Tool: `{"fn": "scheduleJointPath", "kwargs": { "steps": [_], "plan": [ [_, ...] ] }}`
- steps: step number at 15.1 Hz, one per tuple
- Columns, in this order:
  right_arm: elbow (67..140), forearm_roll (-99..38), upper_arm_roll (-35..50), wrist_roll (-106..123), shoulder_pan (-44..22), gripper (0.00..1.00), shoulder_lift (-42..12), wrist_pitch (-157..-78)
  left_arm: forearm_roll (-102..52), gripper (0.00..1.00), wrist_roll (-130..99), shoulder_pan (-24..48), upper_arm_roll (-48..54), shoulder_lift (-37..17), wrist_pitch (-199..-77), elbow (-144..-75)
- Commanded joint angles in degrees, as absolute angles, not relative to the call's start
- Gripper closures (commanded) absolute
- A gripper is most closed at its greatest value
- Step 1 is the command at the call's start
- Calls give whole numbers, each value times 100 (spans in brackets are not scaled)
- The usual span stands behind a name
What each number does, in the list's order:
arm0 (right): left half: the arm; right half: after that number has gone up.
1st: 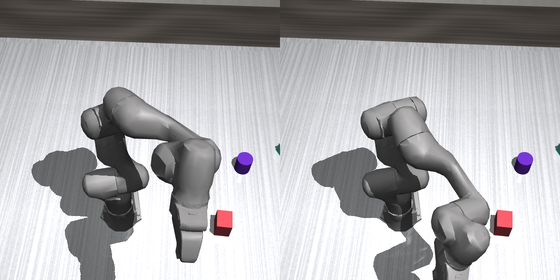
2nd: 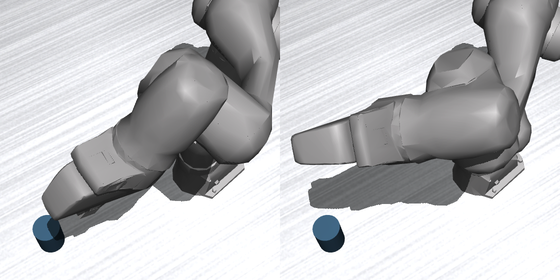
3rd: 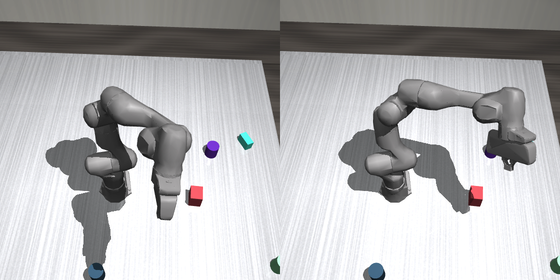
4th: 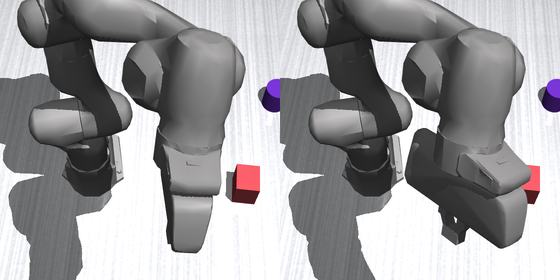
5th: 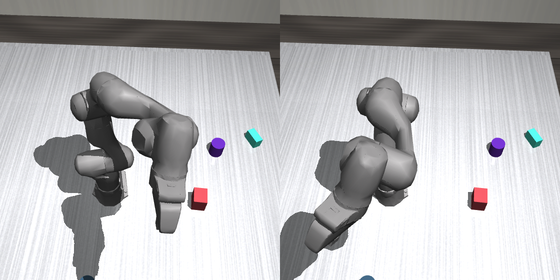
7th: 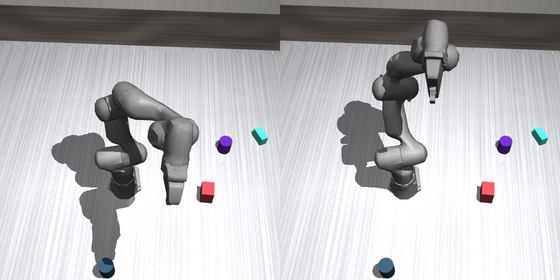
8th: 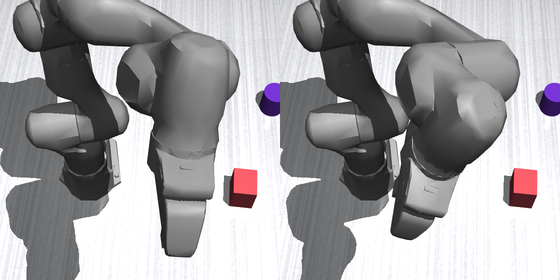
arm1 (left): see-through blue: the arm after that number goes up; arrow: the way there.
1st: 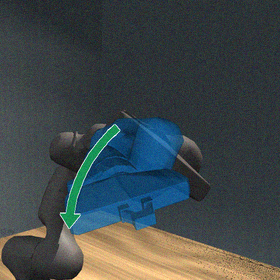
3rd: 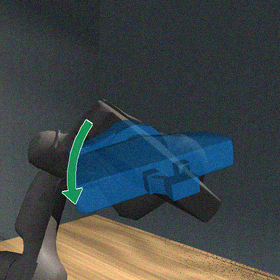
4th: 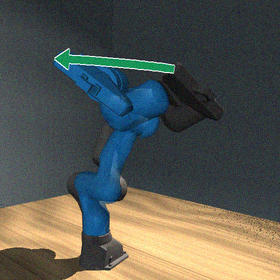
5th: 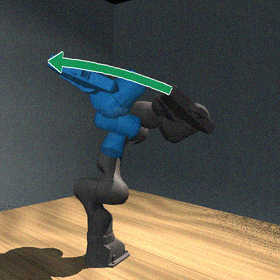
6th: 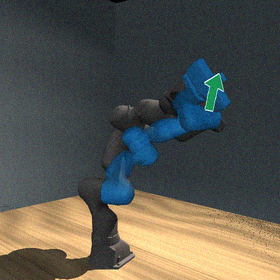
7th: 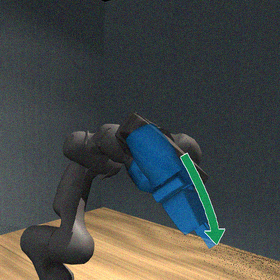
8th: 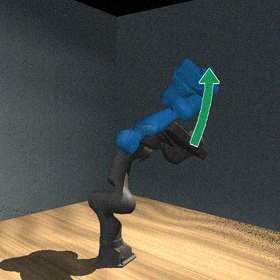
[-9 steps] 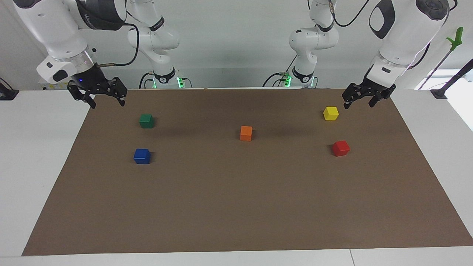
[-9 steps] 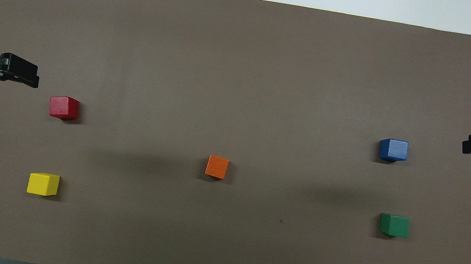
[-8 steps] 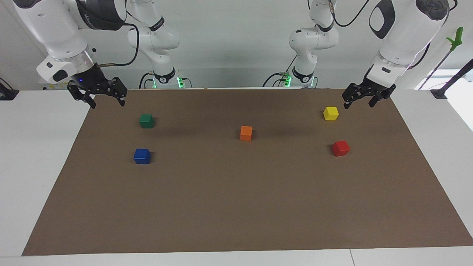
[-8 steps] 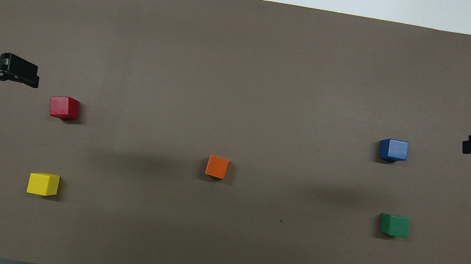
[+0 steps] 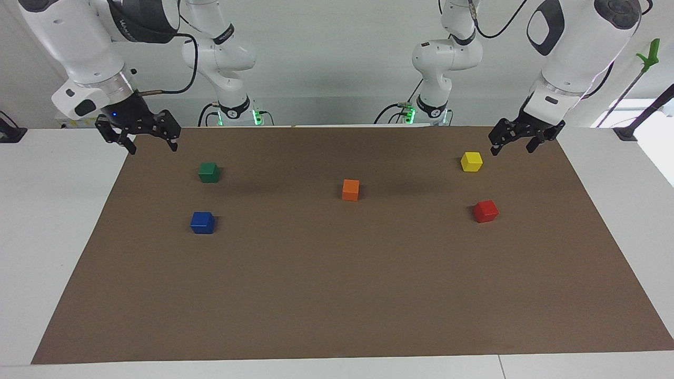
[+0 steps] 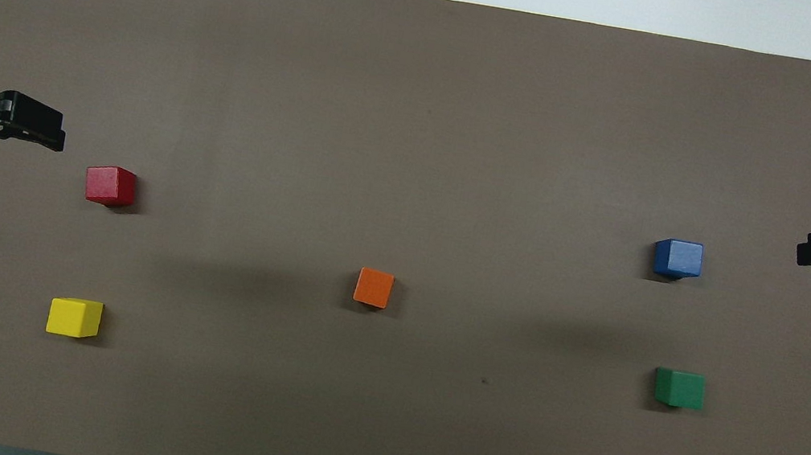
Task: Transfer red block to right arm and stack on blue block
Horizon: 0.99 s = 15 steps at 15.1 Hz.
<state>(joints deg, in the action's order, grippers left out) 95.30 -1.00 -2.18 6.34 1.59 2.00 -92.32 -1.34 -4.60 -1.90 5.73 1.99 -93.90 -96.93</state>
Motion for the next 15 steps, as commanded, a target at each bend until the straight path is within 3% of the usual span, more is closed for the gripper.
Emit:
{"fn": "scheduleJointPath", "kwargs": {
  "steps": [1, 7, 15],
  "plan": [
    [9667, -105, -167, 764, 281, 0, 299, -9141, -185, 0, -422, -123, 431, 281, -9517, -9790],
    [9834, -149, -150, 791, 281, 0, 377, -9149, 9, 0, -404, -220, 431, -113, -10801, -10617],
    [10538, -2353, -167, 1459, 861, 0, 527, -9202, 62, 0, -413, -589, 431, -430, -13182, -12418]
  ]
}}
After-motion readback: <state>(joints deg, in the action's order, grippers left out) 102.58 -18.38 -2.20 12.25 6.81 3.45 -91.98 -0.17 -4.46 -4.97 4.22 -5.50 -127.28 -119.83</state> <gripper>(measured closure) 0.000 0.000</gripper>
